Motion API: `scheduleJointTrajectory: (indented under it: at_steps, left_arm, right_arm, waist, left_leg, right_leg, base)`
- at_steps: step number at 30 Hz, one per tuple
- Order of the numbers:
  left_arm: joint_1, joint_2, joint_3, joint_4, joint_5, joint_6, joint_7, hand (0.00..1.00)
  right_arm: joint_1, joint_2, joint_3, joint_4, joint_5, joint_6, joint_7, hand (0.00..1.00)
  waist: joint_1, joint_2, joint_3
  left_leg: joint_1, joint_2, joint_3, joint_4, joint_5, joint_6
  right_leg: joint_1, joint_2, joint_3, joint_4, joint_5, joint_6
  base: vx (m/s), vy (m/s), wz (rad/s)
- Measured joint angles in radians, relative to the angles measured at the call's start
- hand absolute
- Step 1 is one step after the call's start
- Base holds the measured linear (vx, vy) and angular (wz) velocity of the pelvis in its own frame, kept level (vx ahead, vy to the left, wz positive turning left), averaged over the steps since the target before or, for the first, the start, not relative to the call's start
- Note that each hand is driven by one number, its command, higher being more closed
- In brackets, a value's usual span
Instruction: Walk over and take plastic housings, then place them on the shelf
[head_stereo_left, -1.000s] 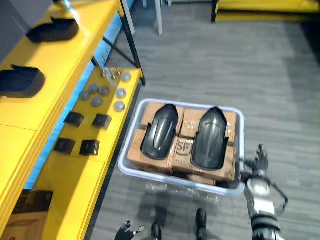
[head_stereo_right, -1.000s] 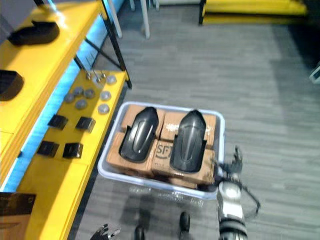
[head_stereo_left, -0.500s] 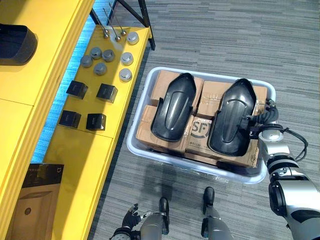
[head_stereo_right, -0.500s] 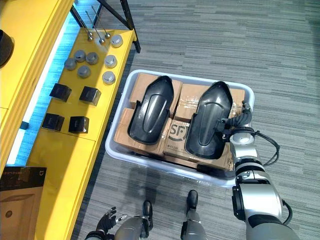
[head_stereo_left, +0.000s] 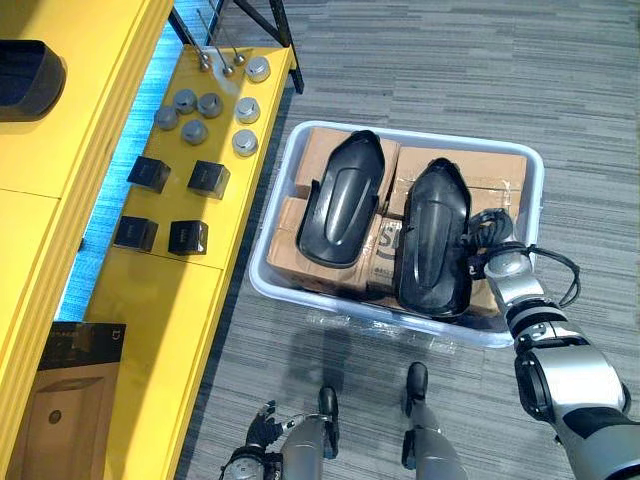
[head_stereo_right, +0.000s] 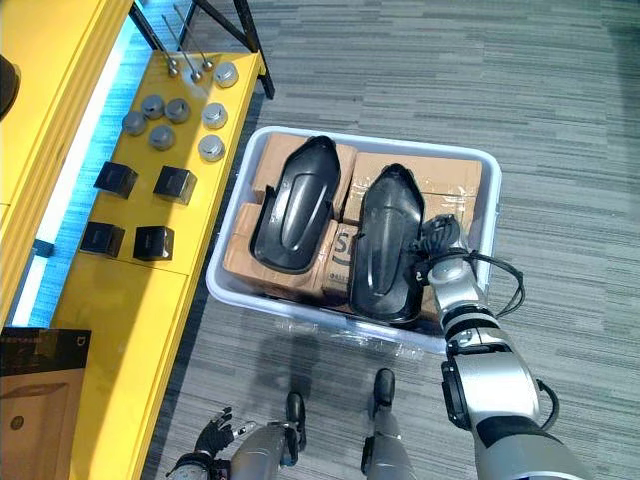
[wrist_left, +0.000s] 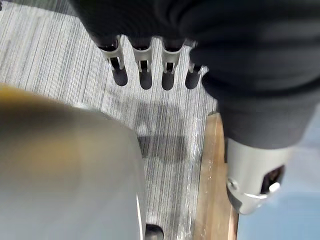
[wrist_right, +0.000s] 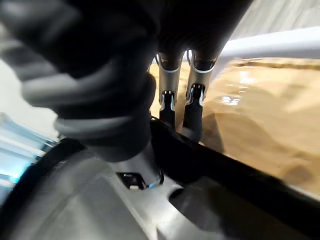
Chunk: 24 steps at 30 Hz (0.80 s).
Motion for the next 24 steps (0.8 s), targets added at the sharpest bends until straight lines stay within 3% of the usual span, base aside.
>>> scheduleJointTrajectory:
  at_steps: [8, 14, 17, 19, 21, 24]
  left_arm:
    - [-0.001, 0.000, -0.010, -0.010, -0.020, 0.000, 0.012, 0.00]
    - [-0.001, 0.000, -0.030, -0.017, -0.021, -0.001, 0.011, 0.00]
    - [0.001, -0.001, -0.031, -0.035, -0.017, 0.000, 0.017, 0.00]
    - [0.039, -0.001, -0.028, -0.140, -0.018, 0.002, 0.034, 0.00]
    - [0.084, -0.004, -0.026, -0.308, -0.019, -0.003, 0.058, 0.00]
    - [0.083, -0.006, -0.011, -0.573, -0.019, -0.050, 0.103, 0.00]
  right_arm:
    - [-0.067, -0.024, -0.129, 0.098, -0.054, 0.046, -0.025, 1.00]
    - [-0.071, -0.040, -0.101, 0.100, -0.072, 0.047, -0.025, 1.00]
    - [0.007, -0.038, -0.013, -0.096, -0.077, 0.045, -0.052, 1.00]
    - [0.092, -0.038, 0.005, -0.307, -0.116, 0.044, -0.086, 1.00]
    - [0.172, -0.038, 0.006, -0.473, -0.159, 0.038, -0.126, 1.00]
    - [0.262, -0.035, 0.006, -0.645, -0.237, 0.032, -0.191, 1.00]
  waist:
    - [0.006, -0.004, 0.003]
    - [0.006, -0.003, 0.003]
    - [0.004, -0.004, 0.003]
    - [-0.006, -0.006, 0.004]
    - [-0.007, -0.008, 0.006]
    - [-0.021, -0.011, 0.004]
  left_leg:
    - [-0.019, -0.001, -0.012, -0.003, -0.001, -0.002]
    - [-0.020, -0.011, -0.024, -0.008, 0.003, 0.002]
    - [-0.015, -0.011, -0.021, -0.008, 0.003, 0.003]
    - [-0.006, -0.011, -0.022, -0.009, 0.003, 0.003]
    - [0.018, -0.011, -0.022, -0.015, 0.003, 0.003]
    - [0.049, -0.015, -0.027, -0.034, 0.003, 0.003]
  right_leg:
    - [-0.008, -0.001, -0.012, -0.010, 0.014, 0.001]
    - [-0.007, -0.009, -0.023, -0.010, 0.014, 0.002]
    - [-0.004, -0.011, -0.022, -0.011, 0.015, 0.003]
    - [0.011, -0.011, -0.025, -0.020, 0.015, 0.003]
    - [0.039, -0.011, -0.025, -0.033, 0.017, 0.005]
    - [0.072, -0.012, -0.030, -0.046, 0.017, 0.005]
  base:
    - [0.00, 0.007, 0.03]
    - [0.02, 0.022, 0.06]
    - [0.01, 0.007, 0.01]
    - [0.04, 0.018, 0.04]
    - [0.04, 0.015, 0.01]
    - [0.02, 0.016, 0.04]
